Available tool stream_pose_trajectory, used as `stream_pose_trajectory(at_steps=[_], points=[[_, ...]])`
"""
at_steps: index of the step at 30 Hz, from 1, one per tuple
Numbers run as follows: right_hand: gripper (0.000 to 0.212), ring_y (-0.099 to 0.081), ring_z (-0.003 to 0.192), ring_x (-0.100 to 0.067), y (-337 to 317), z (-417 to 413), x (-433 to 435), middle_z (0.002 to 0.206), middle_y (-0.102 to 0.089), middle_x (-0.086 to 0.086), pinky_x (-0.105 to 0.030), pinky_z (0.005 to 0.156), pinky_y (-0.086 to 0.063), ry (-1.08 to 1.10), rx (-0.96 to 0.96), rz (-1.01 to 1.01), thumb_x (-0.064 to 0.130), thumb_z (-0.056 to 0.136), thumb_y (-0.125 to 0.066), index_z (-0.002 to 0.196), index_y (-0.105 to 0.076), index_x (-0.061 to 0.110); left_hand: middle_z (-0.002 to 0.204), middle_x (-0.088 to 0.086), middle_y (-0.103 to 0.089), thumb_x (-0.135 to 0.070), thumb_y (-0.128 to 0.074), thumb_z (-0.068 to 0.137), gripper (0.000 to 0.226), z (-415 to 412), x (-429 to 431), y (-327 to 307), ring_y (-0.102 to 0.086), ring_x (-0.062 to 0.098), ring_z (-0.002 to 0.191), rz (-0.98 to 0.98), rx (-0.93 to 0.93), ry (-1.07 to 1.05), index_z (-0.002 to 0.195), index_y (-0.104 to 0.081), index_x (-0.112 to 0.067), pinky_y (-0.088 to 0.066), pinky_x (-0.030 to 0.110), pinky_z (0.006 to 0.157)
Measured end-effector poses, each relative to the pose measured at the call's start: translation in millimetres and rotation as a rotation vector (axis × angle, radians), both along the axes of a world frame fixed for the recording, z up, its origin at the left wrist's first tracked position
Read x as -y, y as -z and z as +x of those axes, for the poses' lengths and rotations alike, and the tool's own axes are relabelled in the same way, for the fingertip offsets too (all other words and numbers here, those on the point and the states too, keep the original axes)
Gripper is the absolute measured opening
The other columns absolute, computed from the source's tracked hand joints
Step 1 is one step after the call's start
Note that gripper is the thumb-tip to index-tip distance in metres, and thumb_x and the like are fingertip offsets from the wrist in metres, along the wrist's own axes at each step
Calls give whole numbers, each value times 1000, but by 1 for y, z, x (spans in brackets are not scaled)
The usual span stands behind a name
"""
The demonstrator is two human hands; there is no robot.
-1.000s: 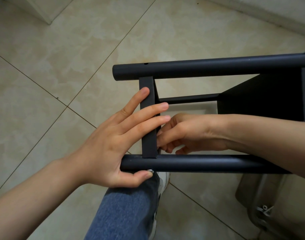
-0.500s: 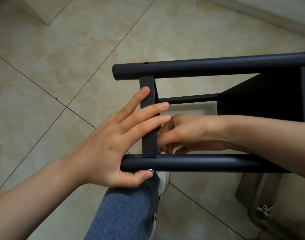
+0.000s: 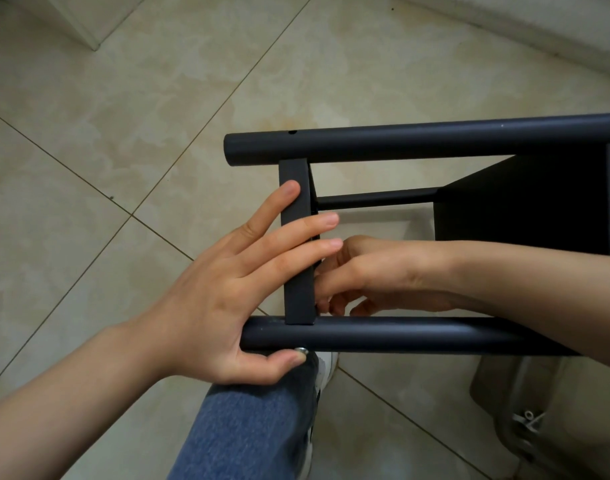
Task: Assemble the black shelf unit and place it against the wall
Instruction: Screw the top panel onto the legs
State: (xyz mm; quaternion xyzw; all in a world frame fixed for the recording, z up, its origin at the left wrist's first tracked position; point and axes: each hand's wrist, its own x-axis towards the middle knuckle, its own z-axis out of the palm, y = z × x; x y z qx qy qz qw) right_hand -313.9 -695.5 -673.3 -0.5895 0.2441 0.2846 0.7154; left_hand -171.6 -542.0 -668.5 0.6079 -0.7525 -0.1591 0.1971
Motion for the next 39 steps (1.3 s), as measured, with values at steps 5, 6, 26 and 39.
stream_pose_trajectory(at_steps=[5, 6, 26, 39], points=[[4, -49, 81, -19, -2, 0, 3, 79, -57, -3, -36, 78, -37, 17, -4, 14, 17, 85, -66, 86, -69, 14, 162, -2, -26, -49, -66, 78, 88, 0, 0, 0, -3, 32, 156, 1, 4, -1, 151, -30, -16, -21, 32, 123], [5, -50, 79, -18, -1, 1, 3, 77, -58, -1, -34, 77, -38, 17, -8, -25, 17, 84, -66, 83, -70, 15, 162, -2, -26, -50, -66, 78, 88, 0, 0, 0, -3, 32, 156, 2, 5, -2, 151, -30, -16, -21, 32, 123], [11, -50, 77, -17, -3, 2, 3, 73, -61, 1, -33, 76, -39, 38, 12, -85, 20, 85, -65, 77, -72, 16, 161, -2, -27, -49, -67, 78, 87, 1, 1, 0, -4, 33, 156, -6, -7, -10, 151, -31, -16, -20, 31, 123], [12, -52, 76, -14, -7, 3, 3, 77, -60, 0, -33, 78, -41, -2, 16, -48, 21, 88, -64, 78, -69, 17, 161, 0, -29, -48, -67, 78, 86, 2, 2, 1, -5, 34, 156, -12, -13, -13, 150, -33, -15, -19, 33, 123]])
